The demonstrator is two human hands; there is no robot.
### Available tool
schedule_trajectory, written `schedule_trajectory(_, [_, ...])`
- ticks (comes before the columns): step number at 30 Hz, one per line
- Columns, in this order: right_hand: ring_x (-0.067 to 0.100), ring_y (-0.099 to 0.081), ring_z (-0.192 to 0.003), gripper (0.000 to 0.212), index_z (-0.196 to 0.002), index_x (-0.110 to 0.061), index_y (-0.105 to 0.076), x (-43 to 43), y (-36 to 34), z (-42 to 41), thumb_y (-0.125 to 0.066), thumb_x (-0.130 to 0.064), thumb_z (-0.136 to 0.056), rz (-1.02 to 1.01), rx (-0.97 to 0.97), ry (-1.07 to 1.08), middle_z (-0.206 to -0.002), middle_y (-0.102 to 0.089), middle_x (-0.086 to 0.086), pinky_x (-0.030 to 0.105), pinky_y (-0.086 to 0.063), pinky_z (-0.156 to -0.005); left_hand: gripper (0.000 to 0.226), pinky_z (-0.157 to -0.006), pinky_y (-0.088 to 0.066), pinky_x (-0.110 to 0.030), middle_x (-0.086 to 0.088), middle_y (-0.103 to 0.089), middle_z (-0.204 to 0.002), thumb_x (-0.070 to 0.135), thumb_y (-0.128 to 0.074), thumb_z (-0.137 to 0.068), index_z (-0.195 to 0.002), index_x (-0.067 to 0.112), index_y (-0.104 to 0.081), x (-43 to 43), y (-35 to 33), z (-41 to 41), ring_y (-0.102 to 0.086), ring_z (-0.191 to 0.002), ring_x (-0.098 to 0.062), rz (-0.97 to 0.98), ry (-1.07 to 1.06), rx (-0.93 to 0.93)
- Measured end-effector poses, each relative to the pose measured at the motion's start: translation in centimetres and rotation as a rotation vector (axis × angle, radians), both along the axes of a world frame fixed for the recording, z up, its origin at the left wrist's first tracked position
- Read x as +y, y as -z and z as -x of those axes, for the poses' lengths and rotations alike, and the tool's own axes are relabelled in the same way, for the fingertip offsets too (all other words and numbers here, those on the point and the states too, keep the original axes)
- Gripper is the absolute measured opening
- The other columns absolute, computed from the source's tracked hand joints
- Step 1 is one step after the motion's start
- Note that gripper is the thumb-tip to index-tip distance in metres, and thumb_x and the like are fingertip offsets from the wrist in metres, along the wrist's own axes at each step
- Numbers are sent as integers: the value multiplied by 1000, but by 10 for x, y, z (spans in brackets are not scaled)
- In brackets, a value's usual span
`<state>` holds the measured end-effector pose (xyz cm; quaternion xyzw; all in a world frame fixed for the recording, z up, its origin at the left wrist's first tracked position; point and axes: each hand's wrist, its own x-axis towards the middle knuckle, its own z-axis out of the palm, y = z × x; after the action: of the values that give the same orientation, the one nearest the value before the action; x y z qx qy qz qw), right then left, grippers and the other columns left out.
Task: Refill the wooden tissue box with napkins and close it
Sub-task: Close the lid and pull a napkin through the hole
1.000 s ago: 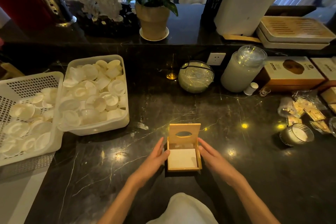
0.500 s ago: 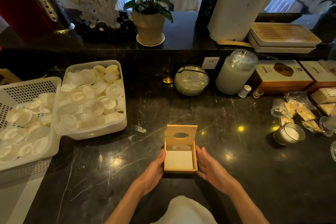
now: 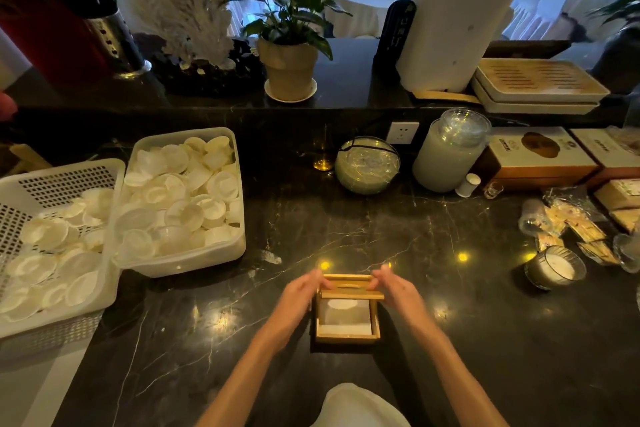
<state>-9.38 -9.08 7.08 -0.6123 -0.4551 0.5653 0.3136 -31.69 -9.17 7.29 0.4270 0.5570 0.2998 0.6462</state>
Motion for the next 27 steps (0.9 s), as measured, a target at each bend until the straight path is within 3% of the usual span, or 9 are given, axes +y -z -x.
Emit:
schedule_trajectory(2, [18,-60,-117,24,-113,-28,-66,-14,13,-3,-54,-37,-95,-9,-6,-22,-119,-64,-7,28,-52,-88,22,-104,-49,-38,7,-56,-134,31,-51,-100,-119,32,-62,-14,14,1,-55,-124,-13,-14,1,-41])
schedule_trajectory(4, [11,-51,-126,48,-137,-37,-46,-26,21,-4,-63,-30,-93,25,20,-47,-138,-49,-13,31,-54,-92,50,-106,-45,-32,14,-41,-146,21,-56,-98,-142,38,-39,-25,24,1,-44,-133,-8,18,-6,-100])
schedule_trajectory(6, [8,-33,-134,74,-151,-39,-24,-35,25,-2,-66,-33,-91,76,-27,-35,-142,-31,-19,42,-42,-106,71,-113,-35,-35,17,-30,-147,18,-58,-97,-153,36,-18,-32,33,-1,-32,-139,-9,50,-9,-94])
schedule_trajectory(10, [19,-19,-147,85,-155,-37,-10,-42,33,3,-66,-35,-91,94,-180,-33,-159,-17,-11,48,-27,-115,74,-119,-30,-44,4,-27,-160,11,-56,-97,-155,32,-14,-37,46,-6,-28,-147,-19,72,-38,-36])
schedule_trajectory(14, [18,-17,-149,69,-151,-37,-25,-31,31,5,-63,-35,-93,-73,-416,-95,-164,-13,-7,47,-28,-116,71,-117,-34,-45,-1,-32,-159,9,-55,-98,-155,29,-18,-36,51,-8,-34,-144,-21,112,-44,-10])
schedule_trajectory(16, [17,-18,-149,41,-133,-34,-52,-21,24,11,-62,-35,-93,-218,-590,-143,-162,-19,-7,45,-29,-116,70,-116,-35,-47,-1,-32,-158,11,-56,-98,-154,31,-19,-35,55,-6,-36,-143,-22,125,-30,-6])
schedule_trajectory(18, [17,-13,-151,17,-108,-31,-67,-11,19,22,-61,-35,-93,-347,-760,-242,-161,-25,-5,43,-26,-117,69,-114,-38,-47,-1,-35,-157,13,-57,-97,-154,31,-22,-35,56,-5,-39,-141,-21,130,-30,-6])
schedule_trajectory(20, [20,-6,-152,15,-103,-29,-70,-3,19,33,-59,-35,-94,-395,-905,-394,-162,-24,-2,43,-24,-118,68,-112,-41,-47,-1,-39,-155,13,-57,-97,-153,30,-24,-35,57,-5,-44,-138,-20,137,-38,-13])
schedule_trajectory(27, [35,17,-149,25,-119,-30,-68,4,16,61,-60,-28,-95,-272,-1116,-704,-165,1,9,55,-3,-121,65,-112,-41,-48,1,-44,-152,23,-59,-96,-152,32,-28,-37,65,-5,-47,-135,-17,141,-30,22])
